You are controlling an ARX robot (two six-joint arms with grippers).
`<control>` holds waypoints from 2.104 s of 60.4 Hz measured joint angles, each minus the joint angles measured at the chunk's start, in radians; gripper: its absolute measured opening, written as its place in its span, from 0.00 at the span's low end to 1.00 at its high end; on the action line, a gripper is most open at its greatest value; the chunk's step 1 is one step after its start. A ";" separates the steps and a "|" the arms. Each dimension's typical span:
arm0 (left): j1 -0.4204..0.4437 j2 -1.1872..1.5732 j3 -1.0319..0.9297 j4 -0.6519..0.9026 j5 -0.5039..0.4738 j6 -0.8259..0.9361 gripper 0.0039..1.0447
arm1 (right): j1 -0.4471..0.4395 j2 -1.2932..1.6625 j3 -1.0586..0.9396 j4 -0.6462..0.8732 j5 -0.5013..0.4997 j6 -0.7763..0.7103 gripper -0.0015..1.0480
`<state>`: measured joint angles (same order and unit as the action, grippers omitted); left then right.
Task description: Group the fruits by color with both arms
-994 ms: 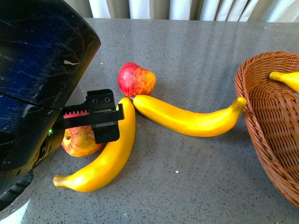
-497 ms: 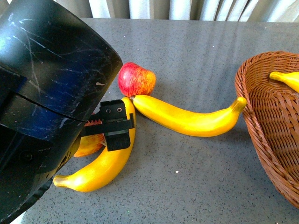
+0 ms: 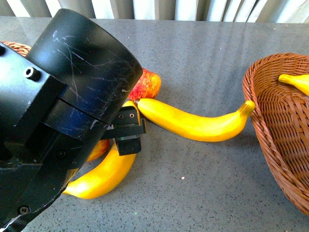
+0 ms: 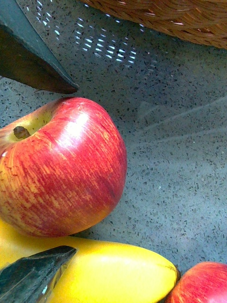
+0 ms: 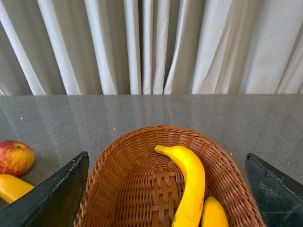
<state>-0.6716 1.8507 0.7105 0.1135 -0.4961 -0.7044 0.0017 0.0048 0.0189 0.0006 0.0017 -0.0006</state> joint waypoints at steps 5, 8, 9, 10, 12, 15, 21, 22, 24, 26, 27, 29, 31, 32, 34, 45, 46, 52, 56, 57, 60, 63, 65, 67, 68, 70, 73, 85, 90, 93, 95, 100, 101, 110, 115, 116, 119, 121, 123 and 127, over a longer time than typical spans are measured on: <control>0.000 0.008 0.003 0.000 -0.001 0.000 0.91 | 0.000 0.000 0.000 0.000 0.000 0.000 0.91; 0.000 0.011 0.005 0.001 -0.002 0.000 0.91 | 0.000 0.000 0.000 0.000 0.000 0.000 0.91; 0.000 0.013 0.005 0.001 -0.002 0.000 0.91 | 0.000 0.000 0.000 0.000 0.000 0.000 0.91; 0.000 0.013 0.006 0.001 -0.003 0.000 0.91 | 0.000 0.000 0.000 0.000 0.000 0.000 0.91; 0.000 0.014 0.006 0.001 -0.006 0.001 0.87 | 0.000 0.000 0.000 0.000 0.000 0.000 0.91; 0.000 0.014 0.006 0.001 -0.012 0.000 0.77 | 0.000 0.000 0.000 0.000 0.000 0.000 0.91; -0.004 0.014 0.007 -0.001 -0.021 0.000 0.68 | 0.000 0.000 0.000 0.000 0.000 0.000 0.91; -0.005 0.014 0.007 -0.002 -0.022 0.000 0.68 | 0.000 0.000 0.000 0.000 0.000 0.000 0.91; -0.008 0.012 0.007 -0.007 -0.026 -0.001 0.68 | 0.000 0.000 0.000 0.000 0.000 0.000 0.91; -0.011 0.007 0.006 -0.014 -0.028 -0.003 0.68 | 0.000 0.000 0.000 0.000 0.000 0.000 0.91; -0.012 0.004 0.006 -0.016 -0.028 -0.004 0.68 | 0.000 0.000 0.000 0.000 0.000 0.000 0.91; -0.017 -0.006 0.004 -0.020 -0.029 -0.006 0.68 | 0.000 0.000 0.000 0.000 0.000 0.000 0.91; -0.023 -0.022 0.002 -0.024 -0.030 -0.009 0.68 | 0.000 0.000 0.000 0.000 0.000 0.000 0.91; -0.026 -0.028 0.001 -0.026 -0.031 -0.010 0.68 | 0.000 0.000 0.000 0.000 0.000 0.000 0.91; -0.033 -0.050 0.000 -0.034 -0.037 -0.012 0.68 | 0.000 0.000 0.000 0.000 0.000 0.000 0.91; -0.057 -0.211 -0.012 -0.066 -0.097 -0.008 0.68 | 0.000 0.000 0.000 0.000 0.000 0.000 0.91; -0.057 -0.229 -0.014 -0.070 -0.102 -0.008 0.68 | 0.000 0.000 0.000 0.000 0.000 0.000 0.91; -0.024 -0.310 -0.040 -0.082 -0.142 0.014 0.68 | 0.000 0.000 0.000 0.000 0.000 0.000 0.91; 0.035 -0.344 -0.064 -0.082 -0.141 0.029 0.68 | 0.000 0.000 0.000 0.000 0.000 0.000 0.91; 0.052 -0.350 -0.070 -0.082 -0.140 0.031 0.68 | 0.000 0.000 0.000 0.000 0.000 0.000 0.91; 0.116 -0.366 -0.088 -0.069 -0.142 0.042 0.68 | 0.000 0.000 0.000 0.000 0.000 0.000 0.91; 0.160 -0.369 -0.099 -0.053 -0.145 0.048 0.68 | 0.000 0.000 0.000 0.000 0.000 0.000 0.91; 0.186 -0.369 -0.105 -0.045 -0.142 0.050 0.68 | 0.000 0.000 0.000 0.000 0.000 0.000 0.91; 0.209 -0.368 -0.110 -0.038 -0.138 0.052 0.68 | 0.000 0.000 0.000 0.000 0.000 0.000 0.91; 0.217 -0.368 -0.111 -0.035 -0.136 0.053 0.68 | 0.000 0.000 0.000 0.000 0.000 0.000 0.91; 0.239 -0.368 -0.115 -0.030 -0.129 0.055 0.68 | 0.000 0.000 0.000 0.000 0.000 0.000 0.91; 0.272 -0.366 -0.118 -0.022 -0.124 0.058 0.68 | 0.000 0.000 0.000 0.000 0.000 0.000 0.91; 0.384 -0.334 -0.126 0.014 -0.106 0.071 0.68 | 0.000 0.000 0.000 0.000 0.000 0.000 0.91; 0.415 -0.320 -0.132 0.027 -0.106 0.072 0.68 | 0.000 0.000 0.000 0.000 0.000 0.000 0.91; 0.427 -0.311 -0.137 0.033 -0.105 0.072 0.68 | 0.000 0.000 0.000 0.000 0.000 0.000 0.91; 0.432 -0.306 -0.142 0.039 -0.103 0.074 0.72 | 0.000 0.000 0.000 0.000 0.000 0.000 0.91; 0.433 -0.299 -0.146 0.049 -0.099 0.079 0.84 | 0.000 0.000 0.000 0.000 0.000 0.000 0.91; 0.433 -0.299 -0.147 0.052 -0.098 0.080 0.88 | 0.000 0.000 0.000 0.000 0.000 0.000 0.91; 0.418 -0.292 -0.146 0.065 -0.086 0.087 0.91 | 0.000 0.000 0.000 0.000 0.000 0.000 0.91; 0.391 -0.283 -0.138 0.074 -0.070 0.105 0.91 | 0.000 0.000 0.000 0.000 0.000 0.000 0.91; 0.387 -0.280 -0.135 0.076 -0.065 0.109 0.91 | 0.000 0.000 0.000 0.000 0.000 0.000 0.91; 0.364 -0.267 -0.115 0.082 -0.050 0.129 0.91 | 0.000 0.000 0.000 0.000 0.000 0.000 0.91; 0.343 -0.255 -0.091 0.082 -0.045 0.148 0.91 | 0.000 0.000 0.000 0.000 0.000 0.000 0.91; 0.328 -0.243 -0.070 0.083 -0.034 0.158 0.91 | 0.000 0.000 0.000 0.000 0.000 0.000 0.91; 0.299 -0.219 -0.023 0.083 -0.023 0.172 0.91 | 0.000 0.000 0.000 0.000 0.000 0.000 0.91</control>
<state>-0.3729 1.6318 0.6872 0.1963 -0.5194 -0.5320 0.0017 0.0048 0.0189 0.0006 0.0017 -0.0006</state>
